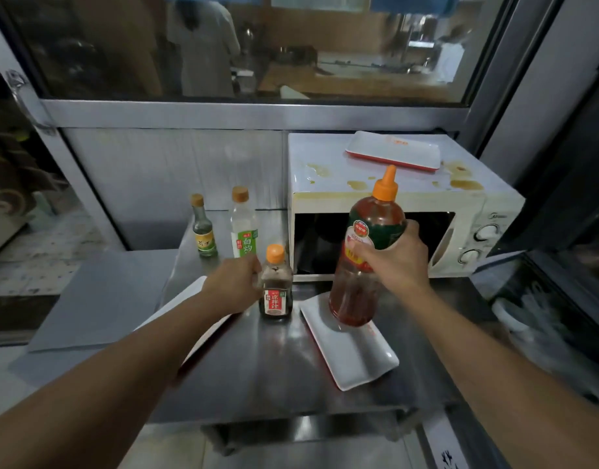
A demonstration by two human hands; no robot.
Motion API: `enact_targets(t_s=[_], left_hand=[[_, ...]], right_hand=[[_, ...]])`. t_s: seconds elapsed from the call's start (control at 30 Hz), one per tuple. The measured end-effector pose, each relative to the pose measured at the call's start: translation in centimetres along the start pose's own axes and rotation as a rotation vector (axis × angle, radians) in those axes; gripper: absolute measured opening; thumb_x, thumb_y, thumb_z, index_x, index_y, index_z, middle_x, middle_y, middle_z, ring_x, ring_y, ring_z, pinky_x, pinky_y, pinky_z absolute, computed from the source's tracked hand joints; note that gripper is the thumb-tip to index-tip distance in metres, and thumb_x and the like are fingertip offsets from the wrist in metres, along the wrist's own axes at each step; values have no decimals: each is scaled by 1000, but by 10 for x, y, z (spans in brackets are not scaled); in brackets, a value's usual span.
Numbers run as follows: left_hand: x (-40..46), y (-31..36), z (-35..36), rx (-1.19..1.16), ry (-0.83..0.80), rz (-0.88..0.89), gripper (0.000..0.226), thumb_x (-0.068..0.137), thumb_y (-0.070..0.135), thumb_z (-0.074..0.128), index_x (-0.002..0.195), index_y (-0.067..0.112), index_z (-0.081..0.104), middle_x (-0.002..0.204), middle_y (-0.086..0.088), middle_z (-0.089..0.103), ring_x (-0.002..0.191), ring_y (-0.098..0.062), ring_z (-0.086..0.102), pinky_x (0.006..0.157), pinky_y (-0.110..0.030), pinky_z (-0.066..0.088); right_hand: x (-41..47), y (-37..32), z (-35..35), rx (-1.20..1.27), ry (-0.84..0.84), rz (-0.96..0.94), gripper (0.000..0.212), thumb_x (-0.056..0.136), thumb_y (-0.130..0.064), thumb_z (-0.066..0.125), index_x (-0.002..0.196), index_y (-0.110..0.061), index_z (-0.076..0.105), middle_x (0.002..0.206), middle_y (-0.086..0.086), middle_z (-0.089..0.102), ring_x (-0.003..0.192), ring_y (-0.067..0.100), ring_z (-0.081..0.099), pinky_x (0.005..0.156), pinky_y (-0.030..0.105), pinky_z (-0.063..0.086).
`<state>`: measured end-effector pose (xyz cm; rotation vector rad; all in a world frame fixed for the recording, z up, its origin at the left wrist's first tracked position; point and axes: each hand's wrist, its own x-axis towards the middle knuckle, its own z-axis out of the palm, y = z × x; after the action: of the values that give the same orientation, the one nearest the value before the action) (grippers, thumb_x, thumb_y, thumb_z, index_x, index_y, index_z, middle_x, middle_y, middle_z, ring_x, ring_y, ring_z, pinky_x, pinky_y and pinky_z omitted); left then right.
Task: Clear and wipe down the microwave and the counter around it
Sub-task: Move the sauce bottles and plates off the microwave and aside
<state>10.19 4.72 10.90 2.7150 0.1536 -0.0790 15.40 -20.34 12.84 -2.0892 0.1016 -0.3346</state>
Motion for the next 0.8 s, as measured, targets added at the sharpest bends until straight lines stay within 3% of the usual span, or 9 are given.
enact_targets(t_s=[0.17,0.33,0.53,0.63,0.8], left_hand=[[25,-21,13,-39,-37,84,56,76,23,71,126,14,47,123,-9,58,110,-26,55,89,-34,45],[51,-36,32,-122,-76,139,71,72,21,78,133,16,42,133,-7,52,119,-24,51,100,-37,43],[73,-45,45,-154,-102,217,59,72,23,78,122,19,47,113,-4,62,92,-19,56,76,-26,39],[80,-48,52,-223,-111,260,55,72,17,77,119,16,48,106,-3,63,93,-21,59,75,-26,40],[85,-49,60,-226,-111,292,58,70,19,79,117,14,46,95,5,51,88,-17,53,73,-26,38]], right_hand=[[-9,-10,24,-17,40,21,71,55,-43,85,110,-23,46,92,-12,54,78,5,54,55,8,34],[-18,-11,38,-40,76,41,75,54,-43,84,115,-22,46,95,-12,54,81,6,54,58,7,34],[-27,-7,47,-36,92,42,72,54,-42,84,112,-26,44,94,-16,55,80,-1,56,60,7,39],[-31,-6,50,-54,119,46,68,56,-40,85,108,-30,41,87,-22,52,76,-9,52,58,5,37],[-40,-5,54,-62,147,58,70,57,-37,85,112,-26,44,92,-17,54,79,-3,55,62,6,38]])
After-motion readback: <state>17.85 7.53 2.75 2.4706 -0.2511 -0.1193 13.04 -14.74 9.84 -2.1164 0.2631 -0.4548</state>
